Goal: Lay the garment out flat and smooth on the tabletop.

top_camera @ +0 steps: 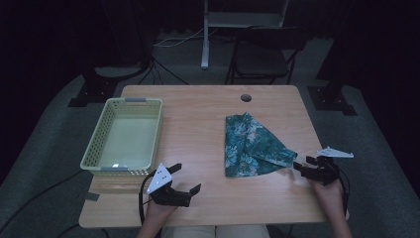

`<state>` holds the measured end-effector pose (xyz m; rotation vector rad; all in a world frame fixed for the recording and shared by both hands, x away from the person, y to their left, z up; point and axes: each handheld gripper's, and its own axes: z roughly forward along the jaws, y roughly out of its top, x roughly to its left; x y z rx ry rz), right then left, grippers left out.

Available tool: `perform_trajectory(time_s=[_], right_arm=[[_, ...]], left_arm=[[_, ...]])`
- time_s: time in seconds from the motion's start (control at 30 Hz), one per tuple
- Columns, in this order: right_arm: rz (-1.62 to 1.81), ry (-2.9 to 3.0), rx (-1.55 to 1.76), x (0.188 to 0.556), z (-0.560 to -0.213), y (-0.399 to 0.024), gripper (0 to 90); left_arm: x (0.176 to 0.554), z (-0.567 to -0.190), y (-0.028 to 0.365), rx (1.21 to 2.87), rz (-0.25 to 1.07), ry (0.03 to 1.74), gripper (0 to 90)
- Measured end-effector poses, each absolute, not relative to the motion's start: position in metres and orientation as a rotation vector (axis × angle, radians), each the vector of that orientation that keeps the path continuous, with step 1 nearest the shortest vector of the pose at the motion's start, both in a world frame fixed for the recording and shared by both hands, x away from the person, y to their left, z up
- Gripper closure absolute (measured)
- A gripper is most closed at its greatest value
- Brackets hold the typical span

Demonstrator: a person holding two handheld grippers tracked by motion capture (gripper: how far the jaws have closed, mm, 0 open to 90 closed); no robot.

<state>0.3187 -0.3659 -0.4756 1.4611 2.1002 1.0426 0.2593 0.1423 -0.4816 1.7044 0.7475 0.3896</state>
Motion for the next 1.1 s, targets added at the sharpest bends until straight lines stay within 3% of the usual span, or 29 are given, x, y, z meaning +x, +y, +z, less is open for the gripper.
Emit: perform_trajectory(time_s=[0.13, 0.63, 1.1], right_arm=[[1.051, 2.116, 1.460, 0.312, -0.477, -0.369, 20.4], [1.120, 2.032, 1.400, 0.298, -0.479, -0.373, 19.6], [1.200, 2.032, 1.412, 0.297, -0.479, -0.378, 20.0]], left_arm=[[0.260, -0.481, 0.140, 1.729, 0.384, 0.748, 0.5], [0.276, -0.469, 0.121, 1.824, 0.353, 0.799, 0.5], [0.318, -0.423, 0.059, 1.878, 0.369, 0.744, 3.2]])
